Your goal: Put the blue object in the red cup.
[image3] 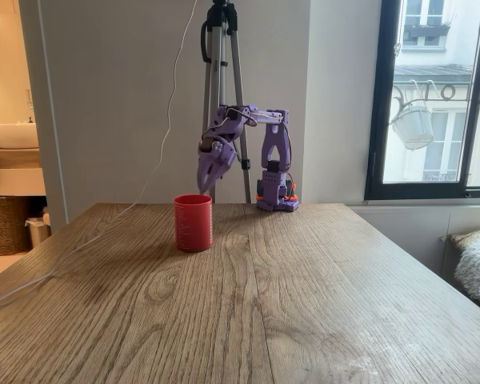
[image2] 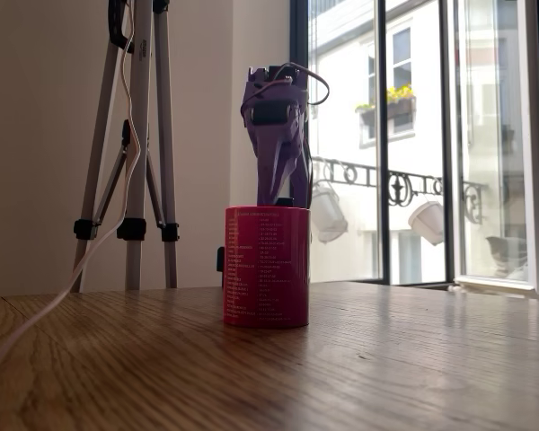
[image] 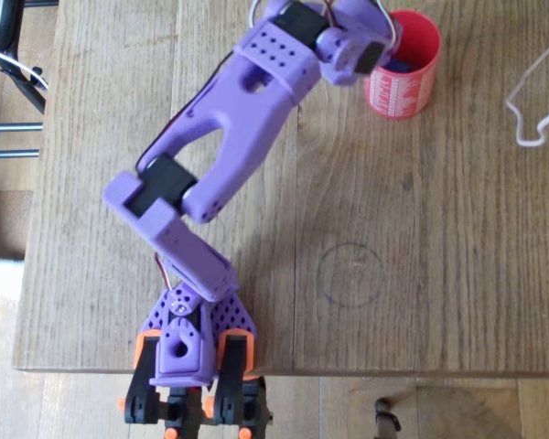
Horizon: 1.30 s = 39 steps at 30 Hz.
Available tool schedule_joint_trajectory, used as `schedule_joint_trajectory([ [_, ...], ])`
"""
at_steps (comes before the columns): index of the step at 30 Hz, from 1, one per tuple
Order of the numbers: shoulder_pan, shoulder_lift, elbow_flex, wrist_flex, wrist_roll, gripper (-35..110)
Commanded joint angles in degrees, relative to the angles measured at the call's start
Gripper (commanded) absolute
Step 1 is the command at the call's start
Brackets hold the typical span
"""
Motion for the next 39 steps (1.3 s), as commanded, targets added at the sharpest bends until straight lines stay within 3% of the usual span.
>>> schedule_joint_trajectory([
  [1, -7.82, 12.57, -4.13, -2.72, -3.34, 1],
  [15, -38.06, 42.19, 1.76, 7.03, -4.31, 1],
  [29, -43.33, 63.02, 63.98, -12.66, -1.32, 1],
  [35, -45.44, 89.38, 81.47, -0.53, -2.64, 1],
  [39, -43.51, 94.66, 84.02, 9.84, 0.88, 1],
])
